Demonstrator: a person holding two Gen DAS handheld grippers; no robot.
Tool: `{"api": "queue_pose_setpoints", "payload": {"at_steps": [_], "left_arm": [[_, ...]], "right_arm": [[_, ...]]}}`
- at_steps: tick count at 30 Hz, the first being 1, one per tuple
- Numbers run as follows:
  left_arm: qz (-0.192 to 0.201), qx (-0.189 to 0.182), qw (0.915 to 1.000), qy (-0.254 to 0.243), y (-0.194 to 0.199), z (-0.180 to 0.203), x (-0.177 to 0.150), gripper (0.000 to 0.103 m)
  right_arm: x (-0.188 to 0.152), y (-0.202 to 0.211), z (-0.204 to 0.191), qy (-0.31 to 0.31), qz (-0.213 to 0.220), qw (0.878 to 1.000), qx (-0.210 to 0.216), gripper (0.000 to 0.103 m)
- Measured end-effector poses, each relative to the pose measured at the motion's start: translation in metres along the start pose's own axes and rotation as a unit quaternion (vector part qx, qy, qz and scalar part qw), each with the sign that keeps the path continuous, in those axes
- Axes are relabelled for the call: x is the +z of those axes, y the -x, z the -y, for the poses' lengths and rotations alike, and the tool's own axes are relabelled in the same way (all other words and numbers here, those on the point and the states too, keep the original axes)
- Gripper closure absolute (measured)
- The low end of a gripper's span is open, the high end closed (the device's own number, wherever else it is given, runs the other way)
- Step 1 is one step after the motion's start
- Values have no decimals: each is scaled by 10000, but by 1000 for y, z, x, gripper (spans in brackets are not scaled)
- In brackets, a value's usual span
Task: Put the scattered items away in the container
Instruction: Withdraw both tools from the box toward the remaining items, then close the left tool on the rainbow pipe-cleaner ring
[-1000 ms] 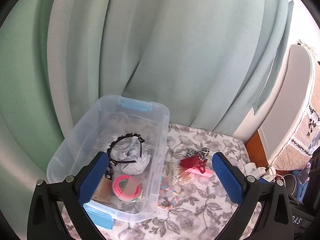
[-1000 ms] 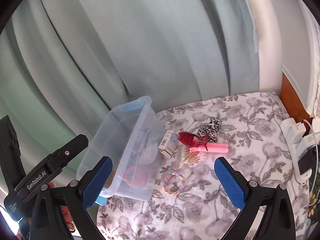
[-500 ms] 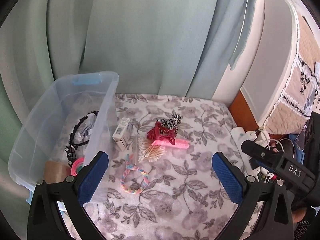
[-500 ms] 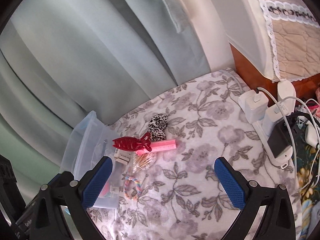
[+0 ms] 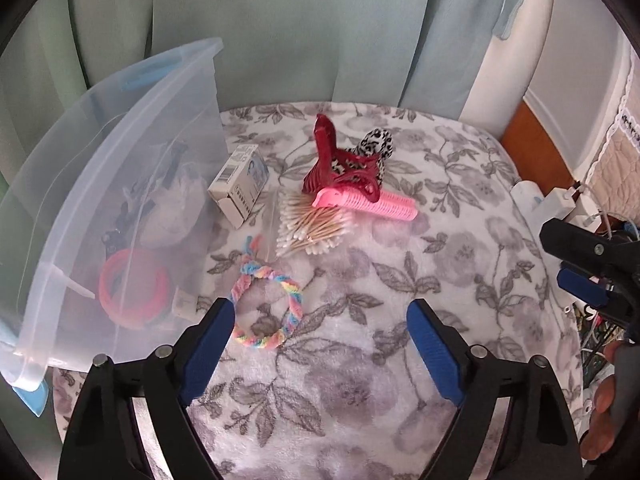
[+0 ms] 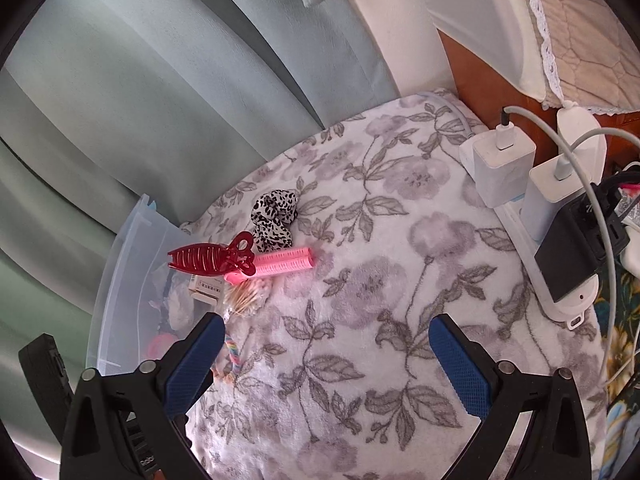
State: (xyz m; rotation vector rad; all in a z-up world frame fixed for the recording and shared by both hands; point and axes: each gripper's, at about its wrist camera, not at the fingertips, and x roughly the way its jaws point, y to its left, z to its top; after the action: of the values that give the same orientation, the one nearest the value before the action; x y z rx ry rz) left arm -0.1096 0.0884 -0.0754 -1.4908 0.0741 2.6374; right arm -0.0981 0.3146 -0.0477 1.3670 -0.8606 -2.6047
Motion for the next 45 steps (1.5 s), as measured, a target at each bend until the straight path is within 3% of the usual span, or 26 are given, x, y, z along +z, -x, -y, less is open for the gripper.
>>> {"api": "queue_pose_setpoints", "payload": {"at_steps": [8,12,14,16,19,25,29,36,45], "left_arm": [[-318,269,9991,-34,-35,-7,-6,31],[-425,372,9984,-29,-50,-9,-6,32],[-478,425,9979,-27,-57,-10,-6,43],[-586,472,9972,10,-65,-10,-6,44],[-695,499,9963,27,-74,-10,-7,56],[-664,543,9963,6,-80,-9,-3,57],[-659,437,9968,62,-82,-12,0,63],[-698,306,9969,210,-79,-25,3,79],[-710,276,9969,199,-75,-34,4,89]], "right_arm": [[-6,-26,3,60,-256,9996,141,0],[-4,-38,4,81,-357,9991,224,0],[-2,-42,3,157,-389,9987,273,0],[1,-46,0,262,-398,9983,333,0],[7,-52,-7,453,-369,9976,366,0],[14,-67,-23,847,-440,9938,566,0],[18,-75,-34,1032,-475,9914,649,1],[27,-90,-55,1229,-532,9855,1044,11],[40,-114,-65,976,-591,9856,1250,28]]}}
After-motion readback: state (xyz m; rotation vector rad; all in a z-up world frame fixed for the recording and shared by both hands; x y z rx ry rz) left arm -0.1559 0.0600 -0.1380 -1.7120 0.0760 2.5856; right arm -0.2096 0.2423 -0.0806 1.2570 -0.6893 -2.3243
